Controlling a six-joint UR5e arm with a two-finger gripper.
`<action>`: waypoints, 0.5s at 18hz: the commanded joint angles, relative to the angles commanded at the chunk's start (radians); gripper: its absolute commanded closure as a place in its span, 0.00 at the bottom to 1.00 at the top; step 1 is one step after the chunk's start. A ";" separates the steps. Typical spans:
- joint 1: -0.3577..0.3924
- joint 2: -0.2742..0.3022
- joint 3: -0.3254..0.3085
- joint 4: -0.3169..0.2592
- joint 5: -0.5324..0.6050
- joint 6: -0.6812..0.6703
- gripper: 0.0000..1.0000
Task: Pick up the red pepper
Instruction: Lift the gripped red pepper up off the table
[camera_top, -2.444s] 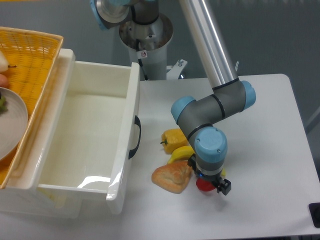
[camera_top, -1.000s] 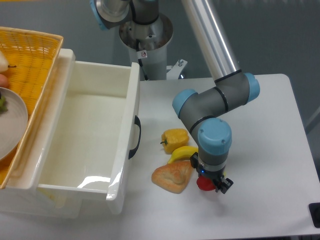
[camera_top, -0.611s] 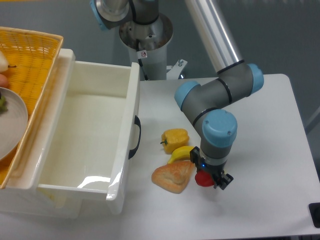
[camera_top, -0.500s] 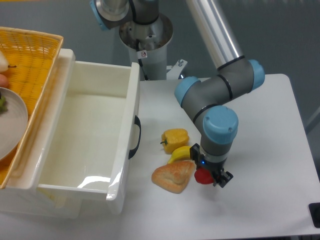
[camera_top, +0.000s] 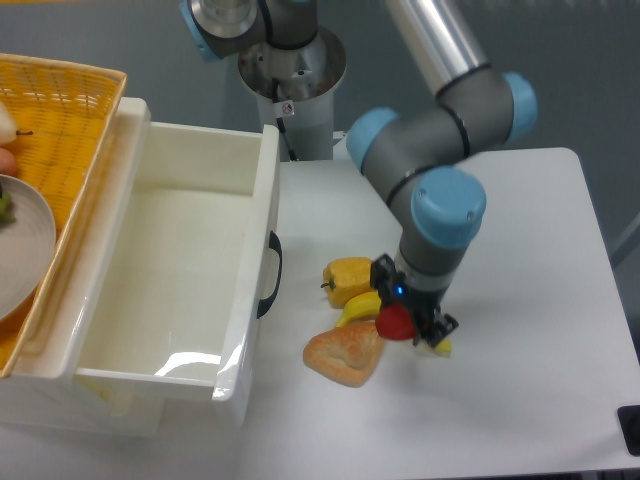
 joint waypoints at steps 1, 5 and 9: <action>0.002 0.002 -0.003 -0.008 0.002 0.021 0.62; 0.017 0.012 -0.025 0.001 0.003 0.078 0.62; 0.015 0.025 -0.035 -0.006 0.003 0.089 0.62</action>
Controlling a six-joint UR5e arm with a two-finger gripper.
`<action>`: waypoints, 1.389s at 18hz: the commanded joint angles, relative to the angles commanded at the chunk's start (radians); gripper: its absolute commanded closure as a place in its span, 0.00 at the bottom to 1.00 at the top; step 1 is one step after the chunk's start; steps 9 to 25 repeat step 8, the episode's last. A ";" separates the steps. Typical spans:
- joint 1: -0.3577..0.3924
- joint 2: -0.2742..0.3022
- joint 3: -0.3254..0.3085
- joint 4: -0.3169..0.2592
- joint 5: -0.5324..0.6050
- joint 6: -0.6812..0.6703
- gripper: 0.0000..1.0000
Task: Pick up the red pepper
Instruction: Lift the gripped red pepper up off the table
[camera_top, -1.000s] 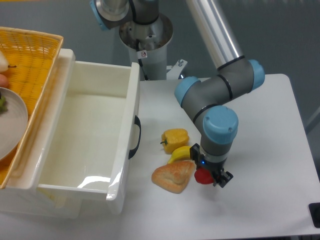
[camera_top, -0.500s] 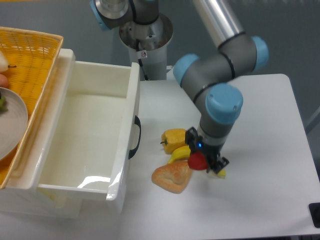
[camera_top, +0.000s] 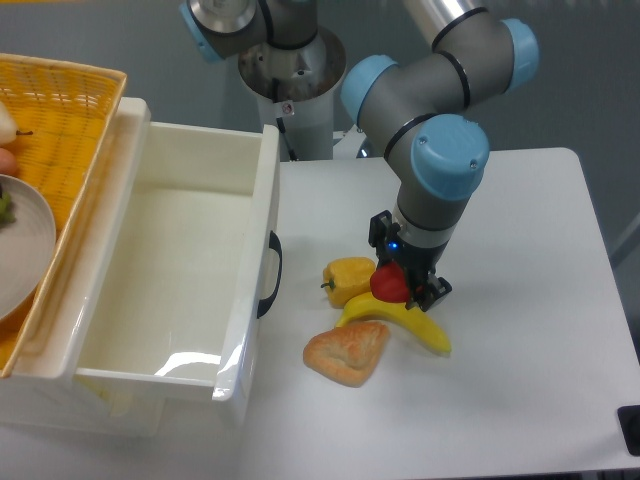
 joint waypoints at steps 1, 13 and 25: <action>-0.002 0.012 -0.009 0.000 0.000 0.000 0.62; 0.009 0.028 -0.044 0.009 0.000 0.002 0.54; 0.009 0.028 -0.044 0.009 0.000 0.002 0.54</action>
